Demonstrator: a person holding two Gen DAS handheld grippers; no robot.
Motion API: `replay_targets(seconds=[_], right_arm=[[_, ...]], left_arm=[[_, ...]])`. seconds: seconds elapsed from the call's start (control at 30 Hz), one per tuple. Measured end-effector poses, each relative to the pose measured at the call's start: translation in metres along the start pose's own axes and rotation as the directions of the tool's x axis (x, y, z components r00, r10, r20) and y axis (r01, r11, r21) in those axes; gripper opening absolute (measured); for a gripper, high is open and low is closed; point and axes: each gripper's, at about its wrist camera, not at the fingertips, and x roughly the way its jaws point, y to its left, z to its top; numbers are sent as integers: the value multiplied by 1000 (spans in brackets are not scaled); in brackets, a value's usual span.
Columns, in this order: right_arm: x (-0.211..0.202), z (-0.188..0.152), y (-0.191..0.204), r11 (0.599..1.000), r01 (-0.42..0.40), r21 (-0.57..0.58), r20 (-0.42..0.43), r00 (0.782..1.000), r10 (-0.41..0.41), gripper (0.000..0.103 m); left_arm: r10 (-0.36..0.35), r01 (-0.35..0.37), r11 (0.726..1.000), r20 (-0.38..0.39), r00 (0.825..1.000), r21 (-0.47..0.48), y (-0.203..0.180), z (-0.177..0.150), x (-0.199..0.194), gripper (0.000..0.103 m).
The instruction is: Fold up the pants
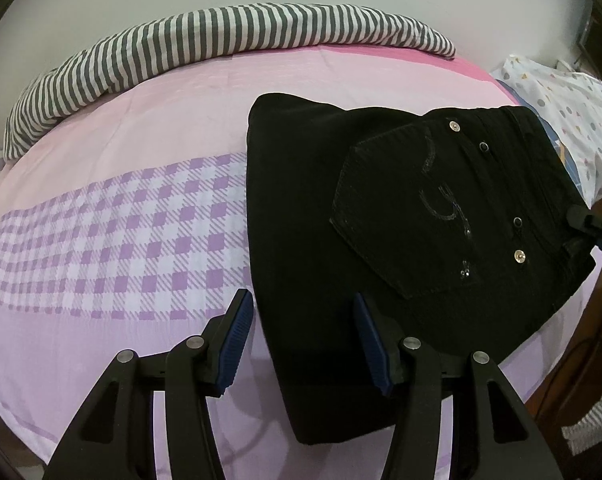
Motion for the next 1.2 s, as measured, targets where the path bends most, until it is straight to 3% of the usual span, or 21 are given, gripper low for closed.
replay_targets(seconds=[0.47,0.53,0.6,0.7,0.97,1.2], right_arm=[[9,-19,-27,993,-6,116,-52,999,12,17],[9,-19,-28,993,-5,119,-53,999,12,19],[9,-19,-29,990,-2,142,-53,999,9,32],[7,-19,-31,987,0,158,-49,999,7,37],[-12,-14,-28,989,-5,150,-22,1000,9,41],[-20,-29,-31,980,-62,188,-81,994,79,41]], left_arm=[[31,-29,996,-20,999,89,-11,-11,4,54],[29,-27,996,-20,999,87,-12,-10,4,54],[24,-23,996,-16,1000,83,-11,-11,3,54],[14,-13,997,-17,1000,81,-10,-12,2,54],[-2,3,995,-10,1000,95,-11,-14,-10,54],[-35,37,997,-24,999,74,-6,-16,-10,54]])
